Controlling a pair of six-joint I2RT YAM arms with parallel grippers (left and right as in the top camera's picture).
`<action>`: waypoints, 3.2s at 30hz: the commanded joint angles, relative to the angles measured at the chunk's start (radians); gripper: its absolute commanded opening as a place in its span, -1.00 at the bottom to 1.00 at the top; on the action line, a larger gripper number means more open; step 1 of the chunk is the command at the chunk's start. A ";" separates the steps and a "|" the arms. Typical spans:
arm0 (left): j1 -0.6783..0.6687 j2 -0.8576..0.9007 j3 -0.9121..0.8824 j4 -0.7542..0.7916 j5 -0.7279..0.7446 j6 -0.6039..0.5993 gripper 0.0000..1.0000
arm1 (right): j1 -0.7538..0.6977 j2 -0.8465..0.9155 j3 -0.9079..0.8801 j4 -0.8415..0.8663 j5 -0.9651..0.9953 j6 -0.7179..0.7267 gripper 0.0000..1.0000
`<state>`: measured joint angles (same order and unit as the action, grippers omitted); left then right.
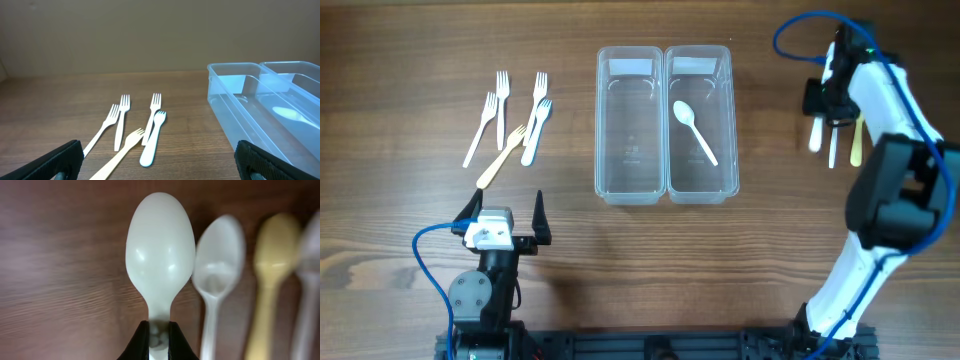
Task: Pack container
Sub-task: 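Return the right gripper to the spoons and grasp a white spoon, then carry the white spoon over and release it into the right container, then grasp the next white spoon with the right gripper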
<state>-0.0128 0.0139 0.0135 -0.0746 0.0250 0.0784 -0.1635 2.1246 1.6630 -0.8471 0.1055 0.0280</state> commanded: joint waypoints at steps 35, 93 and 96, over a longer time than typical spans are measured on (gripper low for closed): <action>0.006 -0.006 -0.007 0.000 0.012 0.022 1.00 | 0.516 -0.264 0.006 -0.006 -0.096 0.159 -0.91; 0.006 -0.006 -0.007 0.000 0.012 0.022 0.99 | -0.092 0.035 0.013 -0.043 0.058 0.023 -0.13; 0.006 -0.006 -0.007 0.000 0.012 0.022 1.00 | -0.092 0.045 0.012 -0.043 0.033 0.022 -0.13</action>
<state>-0.0128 0.0139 0.0135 -0.0746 0.0254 0.0784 -0.2535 2.1437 1.6886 -0.8921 0.1646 0.0586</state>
